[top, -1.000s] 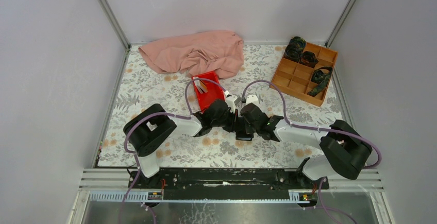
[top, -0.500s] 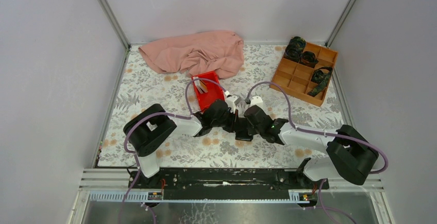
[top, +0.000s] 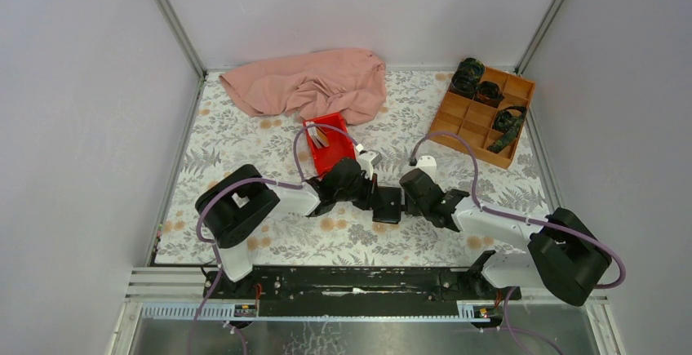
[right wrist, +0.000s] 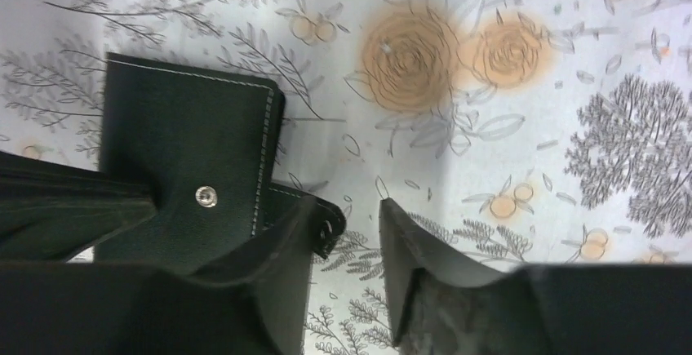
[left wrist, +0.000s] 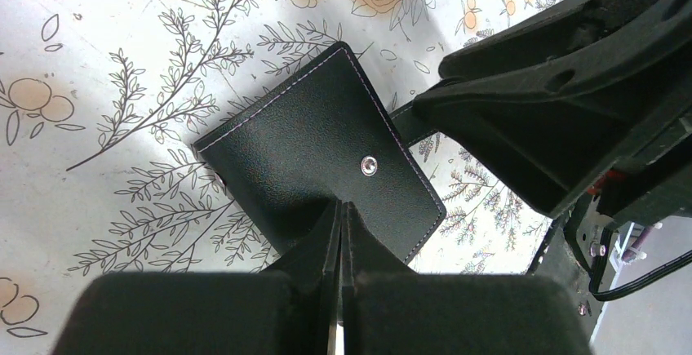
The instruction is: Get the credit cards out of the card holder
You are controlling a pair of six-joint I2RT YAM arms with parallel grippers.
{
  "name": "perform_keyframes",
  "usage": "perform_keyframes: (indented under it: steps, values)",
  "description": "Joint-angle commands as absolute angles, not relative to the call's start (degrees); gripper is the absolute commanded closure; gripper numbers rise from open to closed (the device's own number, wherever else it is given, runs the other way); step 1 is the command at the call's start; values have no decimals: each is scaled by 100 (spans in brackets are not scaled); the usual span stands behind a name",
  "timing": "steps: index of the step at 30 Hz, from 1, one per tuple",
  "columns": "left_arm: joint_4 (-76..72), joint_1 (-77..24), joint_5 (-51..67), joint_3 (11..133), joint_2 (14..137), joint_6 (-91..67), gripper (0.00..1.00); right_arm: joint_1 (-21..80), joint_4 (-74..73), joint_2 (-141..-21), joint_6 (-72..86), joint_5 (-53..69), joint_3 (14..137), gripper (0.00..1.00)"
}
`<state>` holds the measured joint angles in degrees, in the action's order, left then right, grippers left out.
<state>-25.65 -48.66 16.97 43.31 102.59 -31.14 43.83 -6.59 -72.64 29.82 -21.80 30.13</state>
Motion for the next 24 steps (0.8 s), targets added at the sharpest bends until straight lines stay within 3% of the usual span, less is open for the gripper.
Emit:
perform_keyframes:
  steps: [1, 4, 13, 24]
  values:
    - [-2150, -4888, 1575, 4373, 10198, -3016, 100, 4325, -1074, -7183, 3159, -2490, 2965, 50]
    - [-2138, -4887, 1521, 4338, 10104, -2980, 95, 4332, -1117, -7191, 3110, -2531, 3070, 43]
    - [-2086, -4886, 1360, 4273, 9858, -2927, 91, 4347, -1319, -6511, 2969, -2409, 3342, 43]
    - [-2140, -4889, 1289, 4175, 9684, -2888, 89, 4404, -649, -6451, 3051, -1228, 3363, 43]
